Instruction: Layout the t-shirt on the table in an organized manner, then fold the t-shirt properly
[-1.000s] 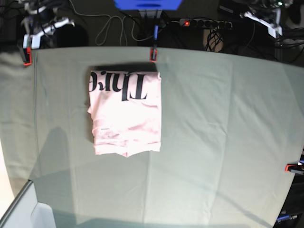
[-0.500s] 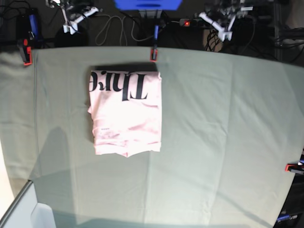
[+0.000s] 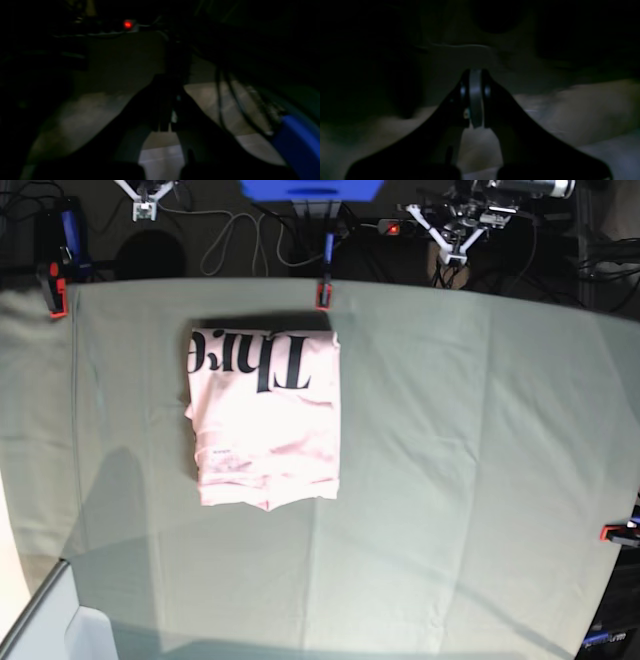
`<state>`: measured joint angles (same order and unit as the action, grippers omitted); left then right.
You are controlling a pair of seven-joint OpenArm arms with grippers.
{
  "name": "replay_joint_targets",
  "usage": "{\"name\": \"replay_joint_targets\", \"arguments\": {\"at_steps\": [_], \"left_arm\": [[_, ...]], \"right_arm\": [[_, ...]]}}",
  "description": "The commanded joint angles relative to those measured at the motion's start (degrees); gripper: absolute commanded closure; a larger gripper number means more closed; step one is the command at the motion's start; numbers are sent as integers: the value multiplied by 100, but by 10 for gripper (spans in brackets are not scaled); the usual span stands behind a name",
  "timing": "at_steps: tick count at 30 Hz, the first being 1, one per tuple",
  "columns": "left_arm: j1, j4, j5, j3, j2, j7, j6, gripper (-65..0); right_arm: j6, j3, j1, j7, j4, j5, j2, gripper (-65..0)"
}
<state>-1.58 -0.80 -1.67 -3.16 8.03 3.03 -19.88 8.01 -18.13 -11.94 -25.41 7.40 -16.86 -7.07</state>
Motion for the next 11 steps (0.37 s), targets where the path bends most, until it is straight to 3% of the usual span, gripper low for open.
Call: {"name": "replay_joint_targets", "arguments": {"at_steps": [1, 3, 11], "left_arm": [[31, -13, 22, 56, 28, 18, -21, -2], [66, -197, 31, 65, 19, 18, 23, -2], [207, -426, 40, 48, -69, 18, 32, -2]], "right_arm": [[293, 138, 3, -48, 12, 29, 35, 0], [575, 288, -6, 5, 12, 29, 149, 0], [628, 279, -14, 5, 3, 29, 325, 0]]}}
